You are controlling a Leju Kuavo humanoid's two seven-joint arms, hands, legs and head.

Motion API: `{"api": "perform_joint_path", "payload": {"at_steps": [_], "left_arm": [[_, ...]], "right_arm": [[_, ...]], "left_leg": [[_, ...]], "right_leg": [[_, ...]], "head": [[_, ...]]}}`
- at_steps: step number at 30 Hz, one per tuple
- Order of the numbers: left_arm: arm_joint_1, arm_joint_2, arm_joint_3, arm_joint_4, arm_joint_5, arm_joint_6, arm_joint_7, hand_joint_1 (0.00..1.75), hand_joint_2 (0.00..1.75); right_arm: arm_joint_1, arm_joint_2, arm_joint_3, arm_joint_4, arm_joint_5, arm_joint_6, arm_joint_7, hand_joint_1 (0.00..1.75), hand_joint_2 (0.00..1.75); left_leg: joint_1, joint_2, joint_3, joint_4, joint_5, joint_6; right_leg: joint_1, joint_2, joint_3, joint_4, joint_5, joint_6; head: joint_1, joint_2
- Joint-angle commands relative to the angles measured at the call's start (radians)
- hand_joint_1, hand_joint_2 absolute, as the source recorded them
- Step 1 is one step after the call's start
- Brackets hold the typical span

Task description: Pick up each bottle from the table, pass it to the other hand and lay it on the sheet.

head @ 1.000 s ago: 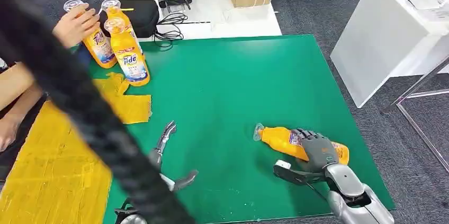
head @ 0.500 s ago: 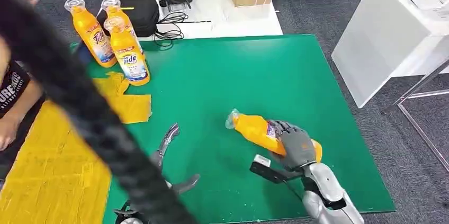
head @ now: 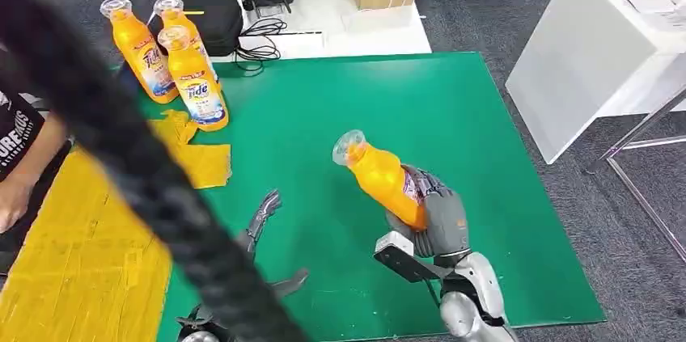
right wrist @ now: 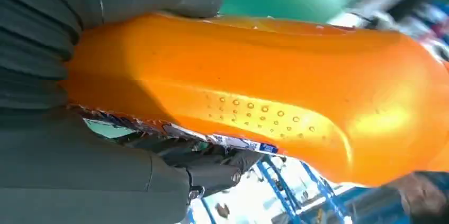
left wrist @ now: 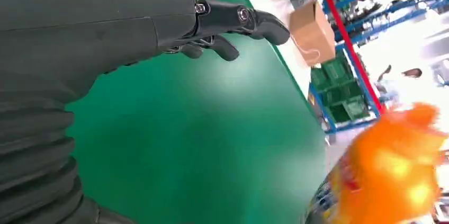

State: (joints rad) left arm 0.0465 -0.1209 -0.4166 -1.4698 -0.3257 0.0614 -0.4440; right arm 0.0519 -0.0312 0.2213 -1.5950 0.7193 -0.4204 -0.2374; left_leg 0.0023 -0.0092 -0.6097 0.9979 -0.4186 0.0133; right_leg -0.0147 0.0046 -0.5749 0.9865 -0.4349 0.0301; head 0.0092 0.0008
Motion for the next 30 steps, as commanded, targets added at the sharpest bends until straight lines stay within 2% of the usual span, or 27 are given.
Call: {"api": "perform_joint_path", "payload": {"at_steps": [1, 7, 15, 18, 27, 30], "left_arm": [[-0.067, 0.02, -0.031, 0.017, 0.093, -0.07, 0.016, 0.0, 1.75], [-0.131, 0.034, -0.086, 0.015, 0.189, -0.14, 0.022, 0.0, 1.75], [-0.187, 0.039, -0.117, 0.032, 0.248, -0.151, 0.026, 0.0, 1.75], [-0.19, 0.039, -0.119, 0.035, 0.252, -0.151, 0.026, 0.0, 1.75], [-0.213, 0.032, -0.117, 0.071, 0.324, -0.159, 0.041, 0.0, 1.75], [-0.22, 0.028, -0.107, 0.091, 0.35, -0.16, 0.058, 0.0, 1.75]], "right_arm": [[-0.069, 0.107, 0.082, 0.11, -0.129, 0.098, -0.054, 1.71, 1.75], [-0.144, 0.144, 0.162, 0.269, -0.216, 0.113, -0.128, 1.73, 1.75], [-0.188, 0.157, 0.239, 0.359, -0.227, 0.123, -0.149, 1.73, 1.75], [-0.19, 0.157, 0.246, 0.365, -0.225, 0.122, -0.15, 1.69, 1.75], [-0.194, 0.166, 0.336, 0.421, -0.191, 0.11, -0.163, 1.73, 1.75], [-0.192, 0.168, 0.36, 0.425, -0.174, 0.096, -0.169, 1.66, 1.75]], "left_leg": [[0.002, 0.002, 0.004, 0.0, -0.002, -0.001], [0.003, 0.004, 0.004, -0.001, -0.001, -0.001], [0.002, 0.002, 0.003, -0.001, 0.0, -0.001], [0.001, 0.0, 0.002, -0.001, 0.001, -0.001], [0.002, 0.0, 0.004, -0.001, 0.0, -0.002], [0.002, 0.0, 0.003, -0.001, 0.0, -0.002]], "right_leg": [[0.002, 0.001, 0.004, -0.001, -0.001, -0.002], [0.004, 0.003, 0.005, -0.002, 0.0, -0.001], [0.002, 0.001, 0.003, -0.001, 0.0, -0.001], [0.001, 0.0, 0.002, -0.001, 0.0, -0.001], [0.003, -0.001, 0.005, -0.002, -0.001, -0.001], [0.003, -0.001, 0.004, -0.002, 0.0, -0.001]], "head": [[0.0, 0.0], [0.0, 0.0], [0.0, 0.0], [0.0, 0.0], [0.0, 0.0], [0.0, 0.0]]}}
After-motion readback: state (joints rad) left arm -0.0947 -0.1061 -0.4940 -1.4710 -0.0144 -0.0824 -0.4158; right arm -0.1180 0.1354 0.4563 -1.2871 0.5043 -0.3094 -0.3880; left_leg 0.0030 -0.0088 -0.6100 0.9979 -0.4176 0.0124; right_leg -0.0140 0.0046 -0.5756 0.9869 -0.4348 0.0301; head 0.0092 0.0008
